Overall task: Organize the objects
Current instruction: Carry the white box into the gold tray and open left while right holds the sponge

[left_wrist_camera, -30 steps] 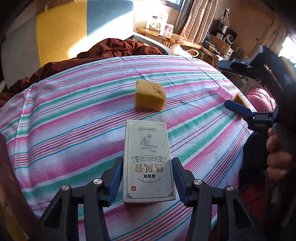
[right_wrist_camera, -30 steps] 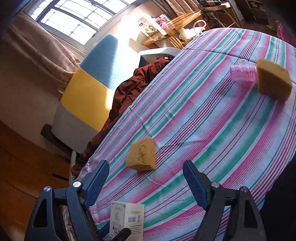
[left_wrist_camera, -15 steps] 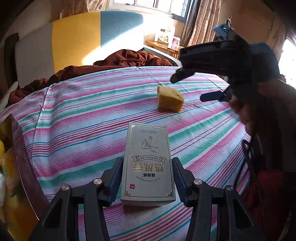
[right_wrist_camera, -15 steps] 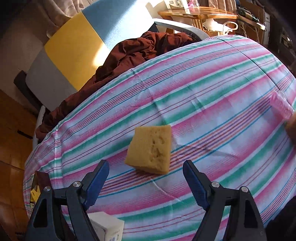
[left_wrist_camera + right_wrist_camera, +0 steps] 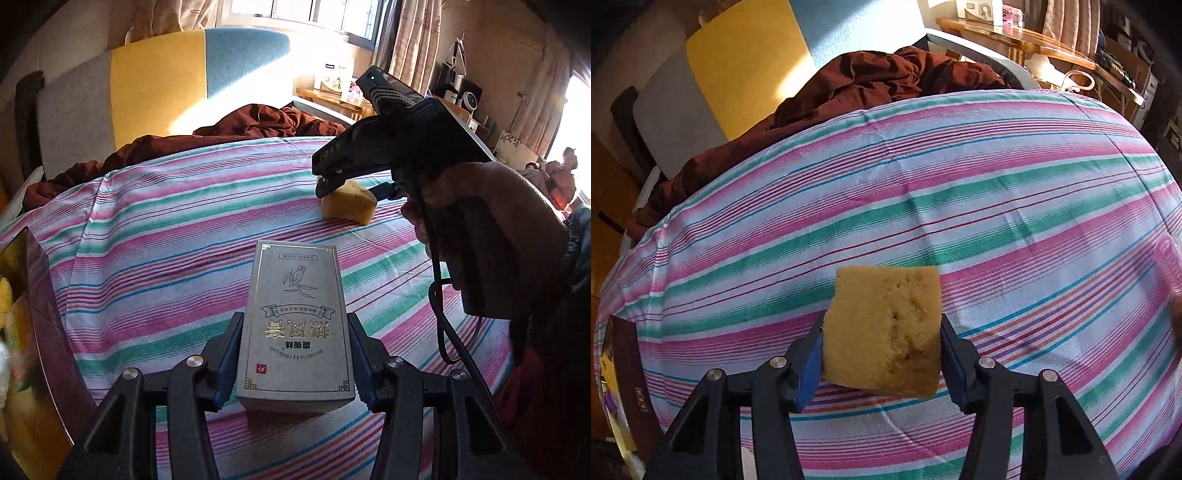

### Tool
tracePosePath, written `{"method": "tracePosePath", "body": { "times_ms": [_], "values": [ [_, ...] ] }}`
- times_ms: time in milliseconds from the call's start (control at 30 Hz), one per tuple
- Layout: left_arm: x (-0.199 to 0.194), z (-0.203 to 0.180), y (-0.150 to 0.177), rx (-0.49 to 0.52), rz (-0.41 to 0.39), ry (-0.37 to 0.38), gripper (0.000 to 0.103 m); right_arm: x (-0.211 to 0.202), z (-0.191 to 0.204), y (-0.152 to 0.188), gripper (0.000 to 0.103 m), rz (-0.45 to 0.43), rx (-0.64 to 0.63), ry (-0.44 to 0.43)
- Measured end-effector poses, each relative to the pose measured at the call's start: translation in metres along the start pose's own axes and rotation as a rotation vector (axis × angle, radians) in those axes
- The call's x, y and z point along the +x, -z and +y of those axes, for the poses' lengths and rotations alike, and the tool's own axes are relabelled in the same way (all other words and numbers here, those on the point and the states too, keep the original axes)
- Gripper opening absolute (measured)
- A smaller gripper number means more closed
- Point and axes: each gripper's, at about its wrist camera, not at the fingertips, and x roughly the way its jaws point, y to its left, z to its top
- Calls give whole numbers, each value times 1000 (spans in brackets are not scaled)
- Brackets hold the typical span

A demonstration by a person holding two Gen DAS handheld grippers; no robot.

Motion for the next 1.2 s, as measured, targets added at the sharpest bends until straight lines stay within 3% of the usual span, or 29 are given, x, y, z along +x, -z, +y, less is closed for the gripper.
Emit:
{"method": "tracePosePath", "body": {
  "times_ms": [333,533,867,1200],
  "values": [
    [-15,4,14,-8,3,-12,51,-5,60,28,55,63,-281,-169],
    [-32,2,24,2,-8,-30,51,-6,79,49,55,78,-395,-155],
    [-62,0,31,15,-46,-42,51,-3,87,54,54,49,-441,-88],
    [-95,21,29,-64,-107,-63,51,-4,87,58,54,34,-471,-57]
  ]
}}
